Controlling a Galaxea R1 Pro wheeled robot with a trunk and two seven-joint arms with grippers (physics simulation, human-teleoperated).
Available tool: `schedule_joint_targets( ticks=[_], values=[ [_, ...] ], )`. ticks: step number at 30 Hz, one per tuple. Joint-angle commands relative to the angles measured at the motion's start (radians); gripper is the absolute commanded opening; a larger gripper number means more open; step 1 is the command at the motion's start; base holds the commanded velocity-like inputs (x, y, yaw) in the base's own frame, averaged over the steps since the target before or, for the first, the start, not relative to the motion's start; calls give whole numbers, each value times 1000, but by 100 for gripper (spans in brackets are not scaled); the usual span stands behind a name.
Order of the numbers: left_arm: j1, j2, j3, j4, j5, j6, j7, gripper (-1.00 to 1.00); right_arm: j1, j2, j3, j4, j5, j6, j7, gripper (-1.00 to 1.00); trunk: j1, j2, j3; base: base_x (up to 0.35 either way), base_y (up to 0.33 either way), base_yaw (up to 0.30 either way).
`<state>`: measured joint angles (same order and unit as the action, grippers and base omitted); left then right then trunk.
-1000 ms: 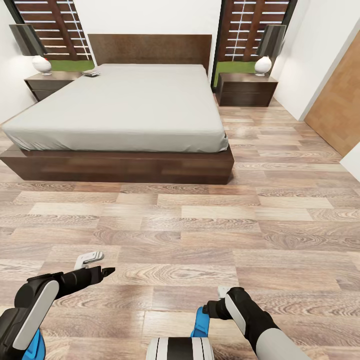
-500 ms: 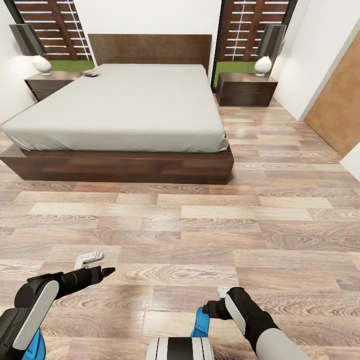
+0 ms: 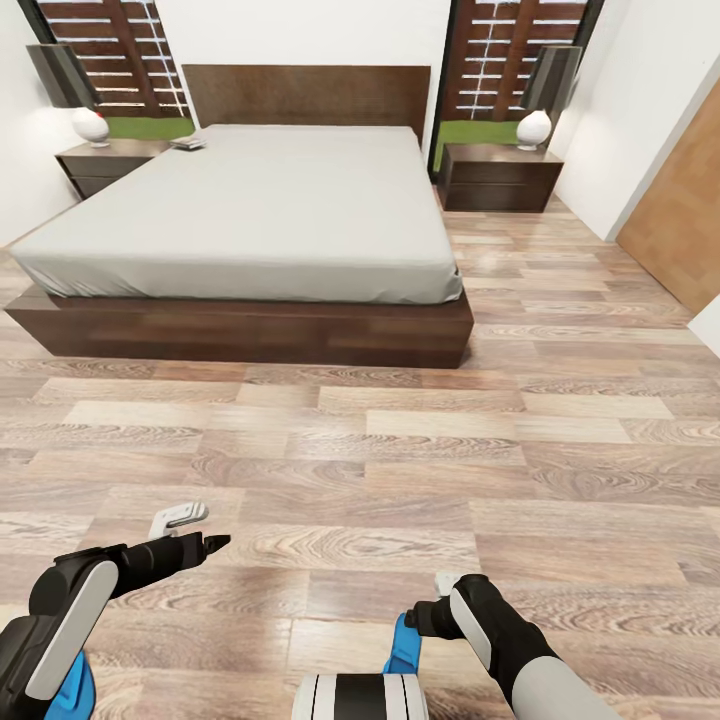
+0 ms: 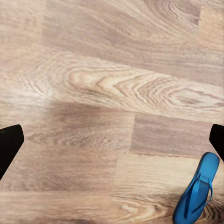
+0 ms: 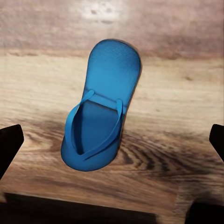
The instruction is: In the bedroom, move the book from the bed onto either nightstand, and place the two sandals side by side next to the bed.
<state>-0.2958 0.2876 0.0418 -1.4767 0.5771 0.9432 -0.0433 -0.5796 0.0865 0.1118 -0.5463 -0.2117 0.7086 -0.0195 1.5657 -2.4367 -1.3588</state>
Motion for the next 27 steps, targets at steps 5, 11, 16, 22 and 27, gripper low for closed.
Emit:
schedule_joint_targets(
  ticks=[5,11,16,22,27],
  values=[
    [0,0,1,-1,-3,5,-5,100,0,-1,3,-1,-5,3,-2,100,0,0,-1,0,0,21],
    [0,0,1,-1,-3,5,-5,100,0,-1,3,-1,-5,3,-2,100,0,0,-2,0,0,10],
    [0,0,1,-1,-2,5,-6,100,0,-1,3,-1,-5,3,-2,100,0,0,-3,0,0,49],
    [-1,0,1,-1,-2,5,-5,100,0,-1,3,-1,-5,4,-2,100,0,0,-9,0,0,87],
    [-1,0,1,-1,-2,5,-5,100,0,-1,3,-1,-5,4,-2,100,0,0,-14,0,0,101]
  ],
)
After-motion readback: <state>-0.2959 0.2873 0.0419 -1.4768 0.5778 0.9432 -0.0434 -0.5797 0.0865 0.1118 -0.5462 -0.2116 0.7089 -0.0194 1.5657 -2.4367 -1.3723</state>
